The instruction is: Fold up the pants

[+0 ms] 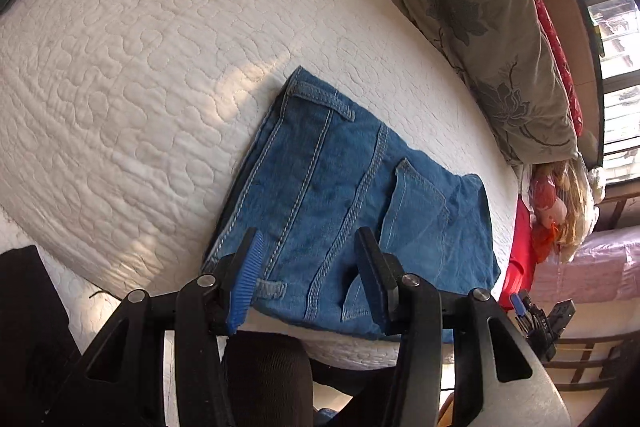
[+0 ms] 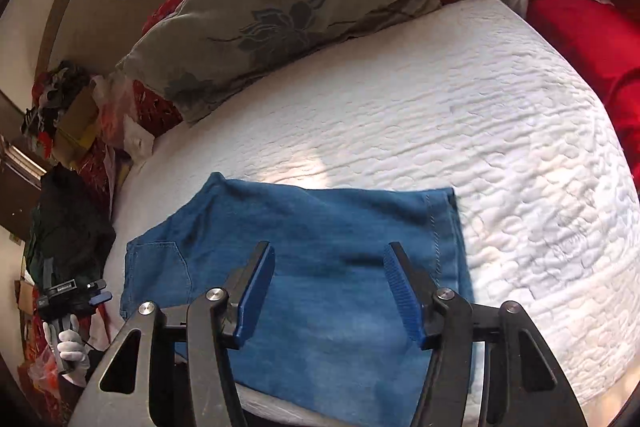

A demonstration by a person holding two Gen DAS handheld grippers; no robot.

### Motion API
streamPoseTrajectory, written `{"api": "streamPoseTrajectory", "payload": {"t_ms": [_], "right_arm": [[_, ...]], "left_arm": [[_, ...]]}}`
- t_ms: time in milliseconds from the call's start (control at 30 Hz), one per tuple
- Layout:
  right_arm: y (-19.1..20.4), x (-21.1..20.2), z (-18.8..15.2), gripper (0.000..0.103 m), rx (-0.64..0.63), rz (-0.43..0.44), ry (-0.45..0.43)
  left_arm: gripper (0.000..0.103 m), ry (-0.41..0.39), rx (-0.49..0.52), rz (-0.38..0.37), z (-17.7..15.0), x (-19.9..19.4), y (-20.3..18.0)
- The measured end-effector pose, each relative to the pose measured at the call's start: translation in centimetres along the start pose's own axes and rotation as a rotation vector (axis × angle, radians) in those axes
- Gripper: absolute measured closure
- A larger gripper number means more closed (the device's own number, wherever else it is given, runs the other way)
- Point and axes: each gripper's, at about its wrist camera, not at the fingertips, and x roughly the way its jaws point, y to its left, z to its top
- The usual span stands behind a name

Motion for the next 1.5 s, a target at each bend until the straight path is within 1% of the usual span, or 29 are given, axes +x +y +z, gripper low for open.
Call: {"api": "streamPoseTrajectory", "payload": {"t_ms": [67, 133, 200, 300, 333, 367, 400, 467, 500, 533, 567, 600, 633, 667, 733, 767, 800, 867, 933, 1000, 1133, 1167, 1233, 1267, 1300, 1367, 1400, 1433, 1500], "right_arm": [[-3.5, -1.3, -3.3, 0.043, 0.09, -0.039, 0.004], [-6.2, -1.9, -6.0, 0.043, 0.183, -0.034, -0.002], [-7.7, -1.8, -8.2, 0.043, 0.269, -0.003, -0.013], [-8.7, -0.1, -9.7, 0.043, 0.35, 0.059, 0.011], [-8.7, 0.6, -9.7, 0.05, 0.346, 0.057, 0.025], [-8.4, 0.9, -9.5, 0.078, 0.332, 0.065, 0.03], [-7.9, 0.9, -9.3, 0.088, 0.315, 0.092, 0.026], [-7.0, -0.7, -8.7, 0.089, 0.281, 0.121, -0.049], [-6.7, -1.2, -8.4, 0.089, 0.263, 0.116, -0.08], [-6.9, -1.1, -8.4, 0.088, 0.256, 0.092, -0.078], [-7.3, -0.4, -8.5, 0.088, 0.255, 0.047, -0.051], [-7.9, 0.7, -8.7, 0.083, 0.259, 0.007, -0.007], [-8.4, 1.2, -9.1, 0.081, 0.282, 0.008, 0.014], [-8.9, 1.0, -9.7, 0.081, 0.328, 0.045, -0.006], [-10.3, -0.1, -10.8, 0.071, 0.449, 0.164, -0.085], [-11.1, -0.7, -11.4, 0.051, 0.502, 0.206, -0.123], [-11.6, -1.1, -12.0, 0.037, 0.537, 0.231, -0.157], [-11.8, -1.4, -12.9, 0.036, 0.534, 0.249, -0.191], [-11.4, -0.8, -13.3, 0.036, 0.503, 0.276, -0.194], [-10.8, 0.3, -13.2, 0.036, 0.465, 0.324, -0.189], [-8.7, 3.4, -11.7, 0.036, 0.356, 0.28, -0.154], [-8.6, 3.6, -11.2, 0.037, 0.345, 0.281, -0.158], [-8.3, 3.4, -10.5, 0.062, 0.35, 0.293, -0.138], [-8.3, 3.1, -10.5, 0.094, 0.359, 0.328, -0.118], [-8.2, 2.5, -10.6, 0.095, 0.379, 0.361, -0.109], [-8.2, 0.5, -11.5, 0.095, 0.396, 0.408, -0.138], [-8.0, -0.2, -12.0, 0.094, 0.387, 0.405, -0.146], [-8.1, -0.3, -12.3, 0.093, 0.383, 0.368, -0.14], [-8.9, 0.7, -12.9, 0.082, 0.392, 0.257, -0.094]], "left_arm": [[0.057, 0.031, 0.005, -0.026, -2.4, 0.9, 0.1], [0.057, 0.063, -0.004, -0.049, -4.0, 2.4, -0.1], [0.057, 0.091, -0.024, -0.044, -4.6, 4.3, -0.6], [0.057, 0.128, -0.043, 0.011, -4.3, 6.8, -1.0], [0.057, 0.14, -0.058, 0.038, -4.0, 7.4, -1.1], [0.057, 0.15, -0.08, 0.045, -3.8, 7.7, -1.2], [0.057, 0.15, -0.092, 0.042, -3.7, 7.6, -1.3], [0.057, 0.129, -0.099, 0.065, -3.7, 7.0, -1.2], [0.057, 0.128, -0.1, 0.072, -3.6, 6.9, -1.1], [0.057, 0.139, -0.108, 0.079, -3.6, 7.1, -0.6], [0.057, 0.154, -0.13, 0.074, -3.6, 7.5, 0.0], [0.057, 0.166, -0.152, 0.055, -3.7, 7.6, 0.9], [0.057, 0.171, -0.169, 0.041, -3.7, 7.7, 1.2], [0.057, 0.172, -0.181, 0.027, -3.6, 7.6, 1.5], [0.057, 0.173, -0.18, 0.024, -3.6, 7.4, 1.7], [0.057, 0.177, -0.177, 0.026, -3.7, 7.4, 1.8], [0.057, 0.177, -0.173, 0.033, -3.7, 7.4, 1.7], [0.057, 0.174, -0.163, 0.052, -3.6, 7.5, 1.2], [0.057, 0.169, -0.157, 0.069, -3.4, 7.9, 0.3], [0.057, 0.167, -0.149, 0.081, -3.5, 8.0, 0.1], [0.057, 0.169, -0.156, 0.089, -3.4, 8.0, 0.1], [0.057, 0.169, -0.161, 0.091, -3.4, 8.0, 0.1], [0.057, 0.169, -0.166, 0.095, -3.5, 7.8, 0.0], [0.057, 0.168, -0.163, 0.096, -3.5, 7.6, 0.0], [0.057, 0.167, -0.155, 0.099, -3.7, 7.5, 0.0], [0.057, 0.166, -0.143, 0.107, -3.8, 7.5, -0.1], [0.057, 0.165, -0.143, 0.112, -3.7, 7.8, -0.2], [0.057, 0.166, -0.146, 0.118, -3.7, 7.9, -0.1], [0.057, 0.172, -0.151, 0.139, -3.6, 8.4, -0.3]]}}
